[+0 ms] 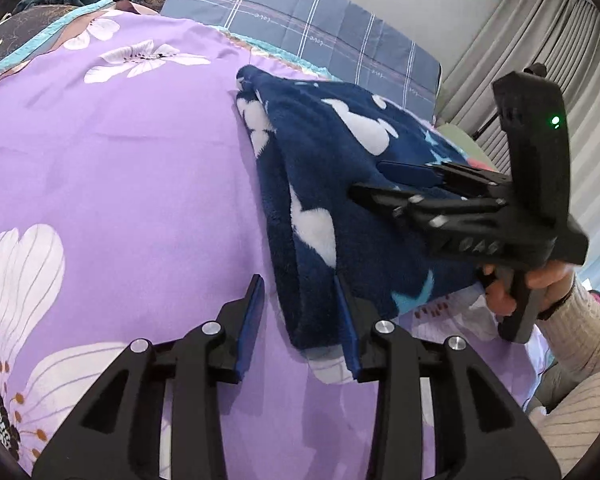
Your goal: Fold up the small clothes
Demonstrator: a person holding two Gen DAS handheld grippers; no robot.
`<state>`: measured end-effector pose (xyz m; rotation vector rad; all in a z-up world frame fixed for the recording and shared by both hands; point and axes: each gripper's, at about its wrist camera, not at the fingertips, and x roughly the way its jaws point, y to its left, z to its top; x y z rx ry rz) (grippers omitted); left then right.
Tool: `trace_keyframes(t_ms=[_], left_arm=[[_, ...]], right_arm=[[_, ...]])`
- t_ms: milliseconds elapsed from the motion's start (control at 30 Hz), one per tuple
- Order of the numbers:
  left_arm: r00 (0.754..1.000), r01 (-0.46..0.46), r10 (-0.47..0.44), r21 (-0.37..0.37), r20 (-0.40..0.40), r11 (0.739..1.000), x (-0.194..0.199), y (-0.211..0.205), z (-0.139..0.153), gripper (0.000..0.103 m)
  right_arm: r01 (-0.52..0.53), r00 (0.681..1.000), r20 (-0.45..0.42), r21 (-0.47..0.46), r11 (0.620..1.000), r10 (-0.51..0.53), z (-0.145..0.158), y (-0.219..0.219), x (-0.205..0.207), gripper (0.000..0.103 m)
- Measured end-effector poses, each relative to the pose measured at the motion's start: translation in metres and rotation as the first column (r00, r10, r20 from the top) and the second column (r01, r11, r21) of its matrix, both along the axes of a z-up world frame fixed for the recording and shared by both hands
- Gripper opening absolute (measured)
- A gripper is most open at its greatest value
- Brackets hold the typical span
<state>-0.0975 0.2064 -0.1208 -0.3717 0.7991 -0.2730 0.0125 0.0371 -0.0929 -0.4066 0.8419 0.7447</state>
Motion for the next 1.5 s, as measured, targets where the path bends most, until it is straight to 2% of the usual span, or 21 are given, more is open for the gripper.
trace_keyframes(t_ms=[67,167,267,333,400,433,567,667,700,733,767,833,933,1000,1033,1100,1167,1267,1333,1400,1500], left_arm=[[1.000,-0.015,0.014,0.021,0.024,1.000,-0.006,0.007,0.008,0.037],[0.993,-0.082,0.076,0.061,0.088,0.995,-0.010,0.026,0.032,0.037],[0.991,-0.072,0.067,0.038,0.114,0.997,0.009,0.043,0.049,0.042],[0.996,-0.049,0.047,0.023,0.080,0.999,0.032,0.049,0.050,0.047],[1.000,0.000,0.001,-0.046,0.020,0.999,0.063,0.055,0.042,0.057],[1.000,0.017,-0.018,-0.083,-0.008,0.996,0.077,0.058,0.036,0.058],[0.994,0.036,-0.062,-0.265,-0.090,0.964,0.138,0.061,0.002,0.058],[0.995,0.063,-0.088,-0.371,-0.050,0.926,0.166,0.056,-0.008,0.058],[0.996,0.058,-0.081,-0.388,-0.043,0.920,0.174,0.054,-0.009,0.057],[0.996,0.048,-0.072,-0.395,-0.045,0.918,0.181,0.052,-0.010,0.053],[0.997,0.038,-0.064,-0.399,-0.052,0.916,0.188,0.051,-0.009,0.030],[0.997,0.038,-0.060,-0.410,-0.040,0.911,0.191,0.051,-0.002,0.024],[0.997,0.073,-0.062,-0.314,0.044,0.947,0.170,0.044,0.014,0.022],[0.999,0.054,-0.049,-0.268,0.023,0.962,0.167,0.045,0.002,0.023],[0.999,0.031,-0.038,-0.265,-0.022,0.964,0.170,0.045,-0.016,0.024],[0.999,0.023,-0.030,-0.337,-0.014,0.941,0.170,0.054,-0.018,0.026],[1.000,0.021,-0.023,-0.268,-0.006,0.963,0.166,0.047,-0.011,0.029],[1.000,0.012,-0.011,-0.210,0.004,0.978,0.163,0.042,-0.005,0.037],[1.000,0.010,-0.010,-0.199,0.004,0.980,0.158,0.041,-0.004,0.040],[1.000,0.012,-0.011,-0.194,0.006,0.981,0.156,0.040,-0.004,0.043],[1.000,0.017,-0.016,-0.167,0.007,0.986,0.160,0.037,-0.004,0.047]], right_arm=[[0.014,1.000,0.027,0.022,1.000,-0.015,0.016,-0.008,-0.011,0.061],[-0.111,0.985,0.135,0.013,0.994,0.108,0.035,-0.015,-0.050,0.063],[-0.248,0.952,0.163,-0.079,0.966,0.258,0.022,-0.004,-0.091,0.066],[-0.307,0.922,0.192,-0.170,0.937,0.337,0.004,0.009,-0.116,0.064],[-0.304,0.874,0.300,-0.274,0.912,0.382,-0.013,0.025,-0.137,0.064],[-0.293,0.868,0.317,-0.294,0.910,0.382,-0.017,0.030,-0.140,0.064],[-0.194,0.875,0.357,-0.358,0.913,0.326,-0.036,0.051,-0.130,0.065],[-0.165,0.876,0.376,-0.356,0.920,0.302,-0.036,0.060,-0.125,0.065],[-0.167,0.874,0.378,-0.356,0.919,0.305,-0.037,0.064,-0.122,0.061],[-0.173,0.872,0.378,-0.355,0.919,0.310,-0.039,0.067,-0.120,0.047],[-0.176,0.875,0.370,-0.356,0.918,0.312,-0.040,0.071,-0.118,0.039],[-0.171,0.883,0.368,-0.330,0.928,0.293,-0.034,0.070,-0.116,0.019],[-0.181,0.904,0.343,-0.235,0.955,0.256,-0.008,0.060,-0.122,0.017],[-0.190,0.917,0.305,-0.234,0.953,0.258,-0.011,0.059,-0.122,0.017],[-0.194,0.920,0.289,-0.251,0.948,0.264,-0.021,0.060,-0.120,0.017],[-0.181,0.910,0.309,-0.300,0.937,0.275,-0.040,0.060,-0.119,0.018],[-0.191,0.902,0.323,-0.294,0.936,0.286,-0.034,0.060,-0.125,0.024],[-0.203,0.931,0.255,-0.235,0.951,0.262,-0.022,0.048,-0.123,0.040],[-0.159,0.946,0.254,-0.175,0.972,0.200,-0.005,0.036,-0.113,0.052],[-0.053,0.965,0.252,-0.104,0.993,0.078,0.014,0.011,-0.099,0.059],[0.139,0.947,0.298,-0.054,0.989,-0.117,0.035,-0.018,-0.084,0.064]])
